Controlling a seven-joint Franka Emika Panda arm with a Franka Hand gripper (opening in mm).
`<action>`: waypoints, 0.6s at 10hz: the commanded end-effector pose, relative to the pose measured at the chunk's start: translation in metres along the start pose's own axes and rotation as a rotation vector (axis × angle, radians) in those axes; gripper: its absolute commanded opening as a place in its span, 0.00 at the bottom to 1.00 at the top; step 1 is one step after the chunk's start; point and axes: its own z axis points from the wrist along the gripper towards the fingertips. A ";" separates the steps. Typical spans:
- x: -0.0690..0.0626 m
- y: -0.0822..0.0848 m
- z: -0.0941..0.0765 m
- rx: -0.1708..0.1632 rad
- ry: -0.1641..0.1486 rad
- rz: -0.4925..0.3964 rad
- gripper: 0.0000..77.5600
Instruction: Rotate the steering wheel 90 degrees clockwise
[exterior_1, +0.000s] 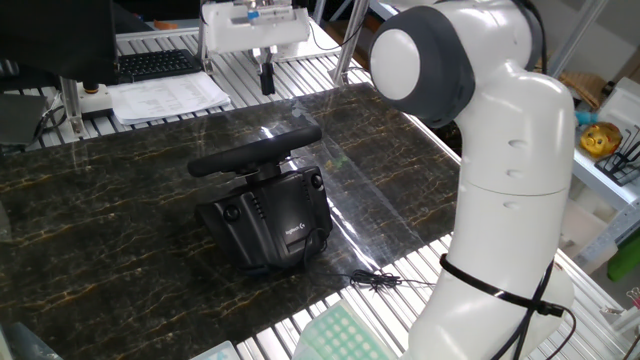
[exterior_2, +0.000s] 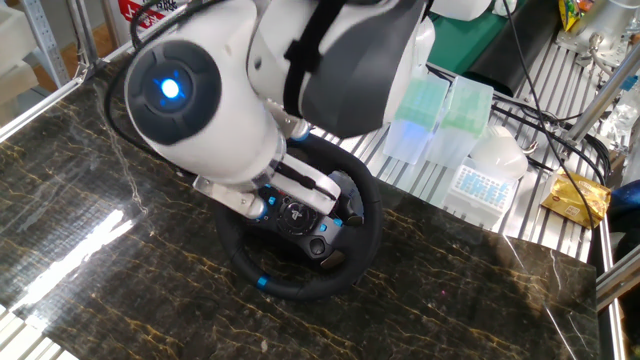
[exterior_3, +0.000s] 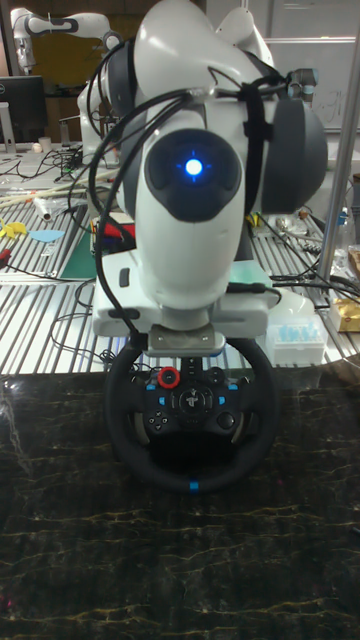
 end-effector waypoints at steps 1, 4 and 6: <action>0.003 0.002 -0.010 -0.005 -0.027 0.006 0.00; 0.000 0.005 -0.009 0.022 -0.034 0.018 0.00; 0.000 0.005 -0.009 0.015 -0.064 0.012 0.00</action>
